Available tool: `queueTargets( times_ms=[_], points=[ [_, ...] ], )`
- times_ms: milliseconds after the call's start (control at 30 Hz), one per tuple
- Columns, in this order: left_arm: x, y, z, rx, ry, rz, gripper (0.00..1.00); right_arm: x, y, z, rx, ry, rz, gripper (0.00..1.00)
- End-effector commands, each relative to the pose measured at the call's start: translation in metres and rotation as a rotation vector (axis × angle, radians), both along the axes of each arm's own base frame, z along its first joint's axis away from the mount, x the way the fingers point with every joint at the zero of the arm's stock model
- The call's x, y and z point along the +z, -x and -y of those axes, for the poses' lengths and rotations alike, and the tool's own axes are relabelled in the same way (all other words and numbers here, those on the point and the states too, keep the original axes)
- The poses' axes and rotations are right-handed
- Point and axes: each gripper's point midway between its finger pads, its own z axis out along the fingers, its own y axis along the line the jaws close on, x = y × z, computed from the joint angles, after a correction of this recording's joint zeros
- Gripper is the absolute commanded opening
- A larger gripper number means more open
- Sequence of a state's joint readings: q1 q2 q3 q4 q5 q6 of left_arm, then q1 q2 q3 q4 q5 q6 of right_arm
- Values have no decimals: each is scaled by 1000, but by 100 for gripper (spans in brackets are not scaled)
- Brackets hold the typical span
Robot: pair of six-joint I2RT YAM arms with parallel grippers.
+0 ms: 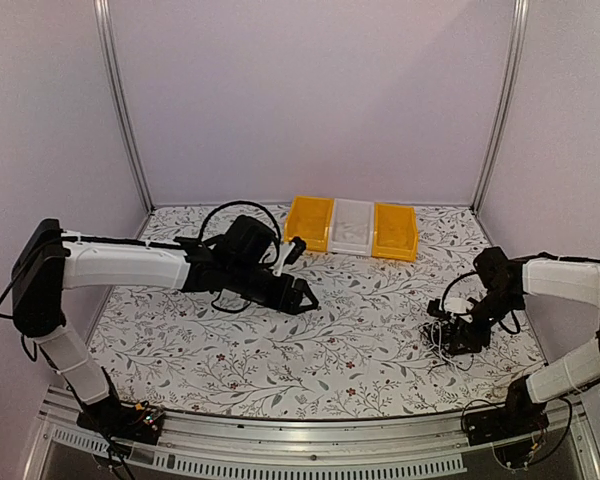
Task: Untangle the cables
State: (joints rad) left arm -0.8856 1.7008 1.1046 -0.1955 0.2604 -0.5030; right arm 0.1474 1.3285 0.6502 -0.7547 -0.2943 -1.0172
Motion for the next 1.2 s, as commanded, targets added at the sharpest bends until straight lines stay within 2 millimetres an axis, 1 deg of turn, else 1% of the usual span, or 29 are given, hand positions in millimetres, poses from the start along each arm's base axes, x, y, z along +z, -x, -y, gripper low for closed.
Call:
queueTargets(
  times_ms=[0, 67, 100, 233, 267, 300, 367, 433, 500, 533, 600, 633, 700, 733, 800, 833, 867, 933, 967, 1033, 1100, 1167],
  points=[
    [21, 1, -11, 45, 25, 51, 73, 10, -16, -63, 98, -120, -10, 58],
    [22, 2, -17, 59, 17, 57, 73, 18, -19, -97, 152, -168, -36, 55],
    [22, 4, -20, 63, 16, 59, 73, 31, -25, -118, 191, -200, -20, 54],
    [22, 6, -31, 93, 3, 67, 73, 65, -30, -194, 325, -283, -15, 53],
    [22, 6, -34, 101, -2, 68, 73, 78, -33, -213, 355, -311, -3, 53],
    [23, 6, -36, 109, -7, 71, 73, 82, -37, -229, 364, -326, -19, 53],
    [24, 5, -41, 125, -19, 81, 74, 98, -47, -252, 374, -350, -33, 52],
    [29, 5, -45, 137, -20, 100, 75, 103, -57, -261, 353, -343, -51, 56],
    [35, 4, -48, 140, -8, 127, 75, 102, -60, -254, 343, -318, -36, 65],
    [37, 5, -48, 137, -1, 140, 74, 110, -59, -245, 342, -317, -8, 69],
    [39, 5, -49, 129, 12, 163, 74, 116, -54, -226, 323, -321, 17, 72],
    [38, 6, -49, 125, 10, 166, 74, 125, -50, -214, 310, -332, 40, 73],
    [35, 6, -47, 109, 10, 167, 74, 125, -41, -193, 285, -312, 52, 74],
    [33, 7, -44, 96, 8, 164, 74, 115, -34, -180, 279, -278, 46, 74],
    [29, 10, -39, 66, 4, 159, 73, 118, -19, -164, 279, -264, 82, 73],
    [28, 12, -35, 51, 3, 156, 73, 116, -10, -158, 278, -257, 76, 71],
    [25, 15, -31, 33, 0, 155, 72, 119, 0, -152, 287, -264, 85, 69],
    [20, 21, -24, -13, -6, 158, 71, 116, 13, -143, 291, -258, 85, 63],
    [16, 25, -20, -43, -12, 159, 70, 111, 17, -138, 288, -248, 85, 58],
    [13, 33, -12, -103, -12, 162, 69, 108, 22, -132, 300, -242, 112, 43],
    [8, 40, -6, -144, -16, 154, 67, 107, 26, -133, 329, -249, 140, 36],
    [3, 46, -2, -168, -14, 143, 66, 107, 33, -139, 378, -257, 163, 33]
  ],
)
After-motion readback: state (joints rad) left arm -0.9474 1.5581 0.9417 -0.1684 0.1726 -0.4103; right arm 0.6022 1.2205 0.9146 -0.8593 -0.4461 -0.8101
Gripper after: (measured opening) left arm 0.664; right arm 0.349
